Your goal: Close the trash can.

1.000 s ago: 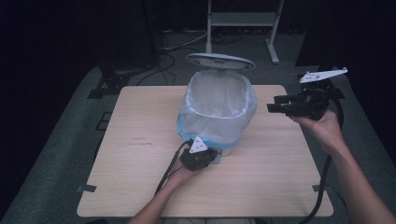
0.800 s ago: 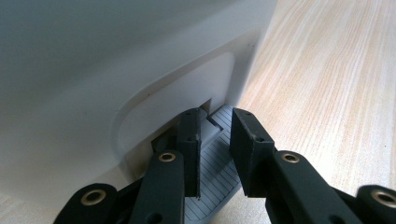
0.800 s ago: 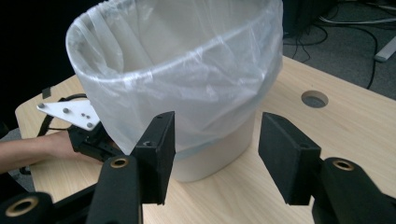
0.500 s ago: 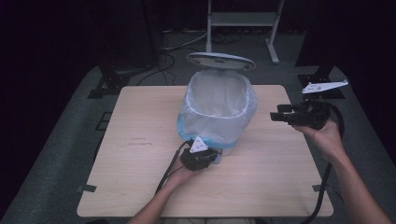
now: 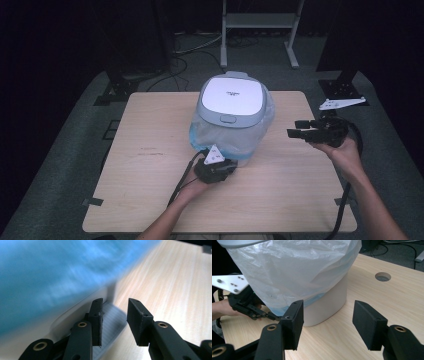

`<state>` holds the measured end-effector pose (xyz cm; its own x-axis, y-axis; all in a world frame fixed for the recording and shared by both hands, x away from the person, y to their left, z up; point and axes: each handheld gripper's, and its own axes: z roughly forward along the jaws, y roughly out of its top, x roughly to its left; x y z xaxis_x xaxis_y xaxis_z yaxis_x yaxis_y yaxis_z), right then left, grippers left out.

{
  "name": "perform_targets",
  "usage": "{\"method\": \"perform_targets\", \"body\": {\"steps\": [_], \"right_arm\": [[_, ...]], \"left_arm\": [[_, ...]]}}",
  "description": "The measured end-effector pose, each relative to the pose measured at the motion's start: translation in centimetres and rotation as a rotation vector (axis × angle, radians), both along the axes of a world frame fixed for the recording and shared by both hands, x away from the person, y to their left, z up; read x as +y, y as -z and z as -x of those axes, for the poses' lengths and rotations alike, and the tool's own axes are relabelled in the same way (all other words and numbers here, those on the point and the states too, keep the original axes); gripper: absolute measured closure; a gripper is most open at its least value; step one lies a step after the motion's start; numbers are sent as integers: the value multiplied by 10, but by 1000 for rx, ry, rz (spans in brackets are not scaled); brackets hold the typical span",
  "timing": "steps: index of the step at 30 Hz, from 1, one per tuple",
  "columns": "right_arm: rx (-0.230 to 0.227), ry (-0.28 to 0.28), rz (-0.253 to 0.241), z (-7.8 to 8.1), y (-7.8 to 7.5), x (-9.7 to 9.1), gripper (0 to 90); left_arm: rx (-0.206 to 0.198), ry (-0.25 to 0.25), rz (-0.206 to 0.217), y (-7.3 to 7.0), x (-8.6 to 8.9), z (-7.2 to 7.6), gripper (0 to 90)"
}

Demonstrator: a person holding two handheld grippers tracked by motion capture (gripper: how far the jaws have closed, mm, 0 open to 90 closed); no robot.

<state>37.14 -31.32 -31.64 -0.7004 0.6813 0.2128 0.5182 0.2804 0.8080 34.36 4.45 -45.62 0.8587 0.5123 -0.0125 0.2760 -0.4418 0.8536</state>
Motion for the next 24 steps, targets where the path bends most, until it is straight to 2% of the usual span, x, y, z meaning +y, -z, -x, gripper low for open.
{"method": "perform_targets", "body": {"steps": [3, 15, 24], "right_arm": [[1, 3, 0, 2, 4, -1, 404], [-6, 28, -7, 11, 18, -9, 386], [3, 39, -5, 15, 33, -10, 374]], "left_arm": [[-12, 10, 3, -5, 1, 4, 651], [-13, 21, -8, -15, 14, 11, 626], [-30, 31, -42, -20, 24, 20, 594]]}}
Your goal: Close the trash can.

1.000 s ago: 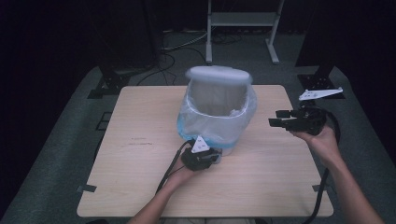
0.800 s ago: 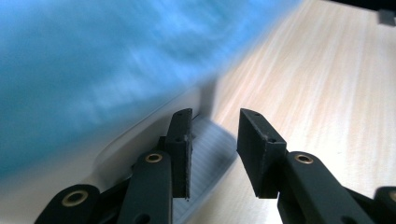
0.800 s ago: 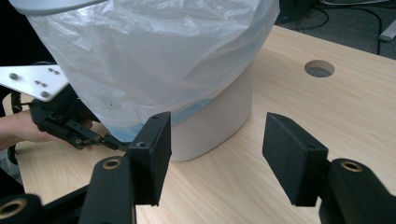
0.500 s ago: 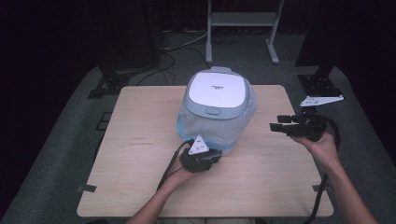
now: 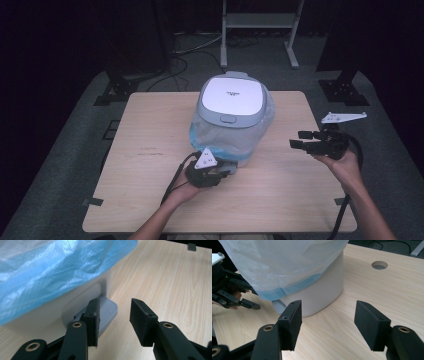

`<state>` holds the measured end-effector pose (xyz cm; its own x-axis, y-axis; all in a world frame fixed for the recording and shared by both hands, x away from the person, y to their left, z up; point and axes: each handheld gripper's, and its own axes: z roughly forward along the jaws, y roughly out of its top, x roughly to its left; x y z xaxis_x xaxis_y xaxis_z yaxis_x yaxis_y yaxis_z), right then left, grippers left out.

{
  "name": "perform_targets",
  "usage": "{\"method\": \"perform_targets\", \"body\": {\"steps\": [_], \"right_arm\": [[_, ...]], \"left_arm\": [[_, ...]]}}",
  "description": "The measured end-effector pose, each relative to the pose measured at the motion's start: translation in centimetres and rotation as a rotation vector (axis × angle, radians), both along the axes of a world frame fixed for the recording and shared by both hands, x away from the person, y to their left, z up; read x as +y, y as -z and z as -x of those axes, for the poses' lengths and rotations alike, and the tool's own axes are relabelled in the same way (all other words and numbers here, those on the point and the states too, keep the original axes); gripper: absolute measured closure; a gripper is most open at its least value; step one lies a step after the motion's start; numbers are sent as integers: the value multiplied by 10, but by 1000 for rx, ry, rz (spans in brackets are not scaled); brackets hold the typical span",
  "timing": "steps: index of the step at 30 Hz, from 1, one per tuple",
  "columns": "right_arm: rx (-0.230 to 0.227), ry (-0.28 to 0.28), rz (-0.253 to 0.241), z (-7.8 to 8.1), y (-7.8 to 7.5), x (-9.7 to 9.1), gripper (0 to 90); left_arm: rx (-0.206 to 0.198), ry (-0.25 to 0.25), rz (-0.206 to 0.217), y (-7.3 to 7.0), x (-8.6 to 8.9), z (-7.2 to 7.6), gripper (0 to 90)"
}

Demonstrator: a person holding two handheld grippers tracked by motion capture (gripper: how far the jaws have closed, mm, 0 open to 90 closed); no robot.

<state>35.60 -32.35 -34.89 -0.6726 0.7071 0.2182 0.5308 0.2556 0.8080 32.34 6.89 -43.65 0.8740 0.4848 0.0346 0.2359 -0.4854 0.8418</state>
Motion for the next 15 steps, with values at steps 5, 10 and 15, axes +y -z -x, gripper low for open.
{"method": "perform_targets", "body": {"steps": [5, 10, 15], "right_arm": [[1, 6, -7, 3, 5, -2, 372], [6, 13, -8, 6, 11, -4, 370], [8, 22, -3, 9, 17, -6, 368]], "left_arm": [[2, -8, 11, -2, 8, 3, 580], [4, -5, 6, -3, 14, 5, 551], [0, -18, 17, -6, 25, 9, 513]]}}
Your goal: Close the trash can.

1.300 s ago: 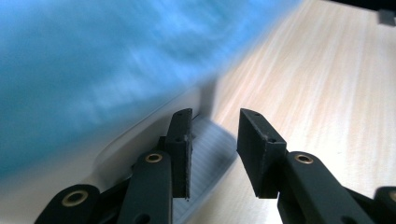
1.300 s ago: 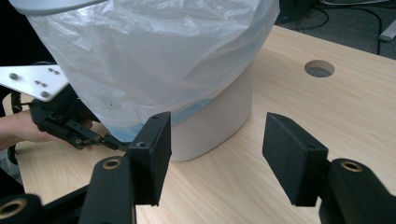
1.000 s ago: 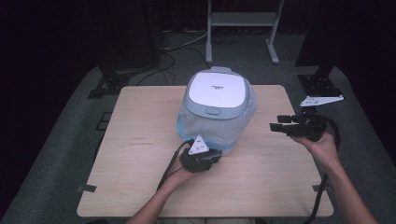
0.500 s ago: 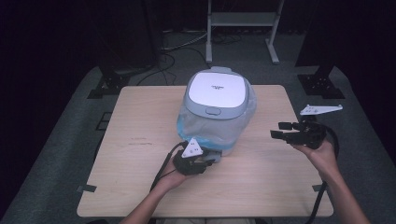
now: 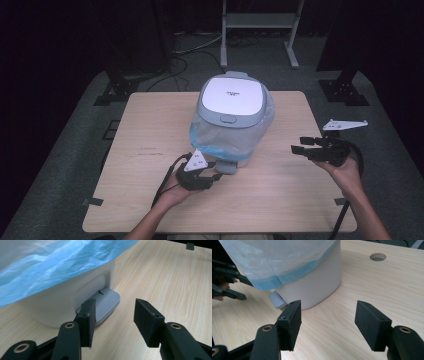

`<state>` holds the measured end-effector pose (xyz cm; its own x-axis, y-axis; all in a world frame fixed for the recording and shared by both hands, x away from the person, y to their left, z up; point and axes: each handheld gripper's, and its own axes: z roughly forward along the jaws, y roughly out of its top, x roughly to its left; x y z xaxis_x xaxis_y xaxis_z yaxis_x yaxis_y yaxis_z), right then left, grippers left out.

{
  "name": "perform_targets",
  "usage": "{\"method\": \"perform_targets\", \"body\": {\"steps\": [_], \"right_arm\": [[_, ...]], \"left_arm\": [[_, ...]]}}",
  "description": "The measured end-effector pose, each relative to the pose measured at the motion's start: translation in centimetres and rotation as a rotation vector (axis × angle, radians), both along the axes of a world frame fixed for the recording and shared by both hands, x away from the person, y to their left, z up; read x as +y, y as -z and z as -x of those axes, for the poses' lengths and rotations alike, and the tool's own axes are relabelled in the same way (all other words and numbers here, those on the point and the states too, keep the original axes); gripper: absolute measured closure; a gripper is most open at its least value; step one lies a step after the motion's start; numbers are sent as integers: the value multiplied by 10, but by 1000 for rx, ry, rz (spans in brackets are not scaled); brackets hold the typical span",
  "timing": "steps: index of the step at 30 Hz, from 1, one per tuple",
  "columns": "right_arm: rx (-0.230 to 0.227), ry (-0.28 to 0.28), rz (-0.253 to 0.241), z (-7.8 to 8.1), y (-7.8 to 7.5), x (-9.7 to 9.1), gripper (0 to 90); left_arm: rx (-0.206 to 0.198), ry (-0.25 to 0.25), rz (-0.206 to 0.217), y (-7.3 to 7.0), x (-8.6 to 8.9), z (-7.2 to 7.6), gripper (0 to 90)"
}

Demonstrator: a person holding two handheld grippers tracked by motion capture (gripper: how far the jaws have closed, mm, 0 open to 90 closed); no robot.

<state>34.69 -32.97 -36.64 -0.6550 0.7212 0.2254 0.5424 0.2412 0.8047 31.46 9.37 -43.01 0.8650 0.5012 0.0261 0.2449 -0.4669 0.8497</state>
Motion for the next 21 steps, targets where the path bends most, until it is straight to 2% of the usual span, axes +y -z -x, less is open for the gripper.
{"method": "perform_targets", "body": {"steps": [7, 16, 21], "right_arm": [[0, 12, 4, 3, 6, -2, 367], [15, 18, 4, 10, 16, -7, 367], [19, 25, 4, 14, 22, -9, 364]], "left_arm": [[-3, -16, 13, -3, 12, 1, 476], [1, -52, -1, 2, 28, 1, 396], [2, -75, 14, 1, 41, 2, 375]]}}
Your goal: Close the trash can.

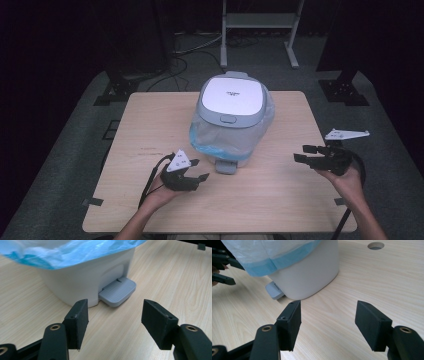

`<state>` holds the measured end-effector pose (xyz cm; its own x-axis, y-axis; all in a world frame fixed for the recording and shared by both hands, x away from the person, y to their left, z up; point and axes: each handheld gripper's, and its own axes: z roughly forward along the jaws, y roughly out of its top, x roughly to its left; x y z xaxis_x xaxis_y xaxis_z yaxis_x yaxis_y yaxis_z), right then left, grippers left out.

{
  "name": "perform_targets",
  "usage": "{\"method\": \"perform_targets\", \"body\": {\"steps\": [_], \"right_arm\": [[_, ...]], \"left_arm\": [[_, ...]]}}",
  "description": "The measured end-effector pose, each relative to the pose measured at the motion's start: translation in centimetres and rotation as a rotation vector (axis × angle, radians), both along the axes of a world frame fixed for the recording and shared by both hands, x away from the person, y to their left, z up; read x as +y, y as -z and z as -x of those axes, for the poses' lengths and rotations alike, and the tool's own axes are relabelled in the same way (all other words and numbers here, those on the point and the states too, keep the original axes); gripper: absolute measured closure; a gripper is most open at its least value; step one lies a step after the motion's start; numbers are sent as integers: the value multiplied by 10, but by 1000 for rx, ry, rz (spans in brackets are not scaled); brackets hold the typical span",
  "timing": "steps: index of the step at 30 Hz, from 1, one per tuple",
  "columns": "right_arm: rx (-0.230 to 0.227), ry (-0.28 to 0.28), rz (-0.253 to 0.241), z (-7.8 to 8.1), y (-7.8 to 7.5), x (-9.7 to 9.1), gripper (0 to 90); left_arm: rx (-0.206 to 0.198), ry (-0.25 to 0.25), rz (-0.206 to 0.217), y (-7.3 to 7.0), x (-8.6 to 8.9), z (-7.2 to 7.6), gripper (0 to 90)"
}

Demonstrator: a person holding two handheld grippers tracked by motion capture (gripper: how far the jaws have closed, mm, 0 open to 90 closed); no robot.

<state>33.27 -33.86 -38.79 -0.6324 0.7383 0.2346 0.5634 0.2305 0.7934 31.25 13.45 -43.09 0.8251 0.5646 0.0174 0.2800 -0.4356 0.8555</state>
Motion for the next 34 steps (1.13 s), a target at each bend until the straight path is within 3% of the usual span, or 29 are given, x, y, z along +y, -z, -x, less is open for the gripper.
{"method": "perform_targets", "body": {"steps": [10, 19, 34], "right_arm": [[7, 15, -6, 9, 13, -4, 361], [-8, 28, -27, 26, 24, -7, 353], [-22, 48, -41, 50, 42, -4, 300]], "left_arm": [[-10, -43, 14, -1, 20, 3, 345], [-22, -71, 20, 4, 37, 9, 306], [-33, -87, 31, 12, 46, 19, 239]]}}
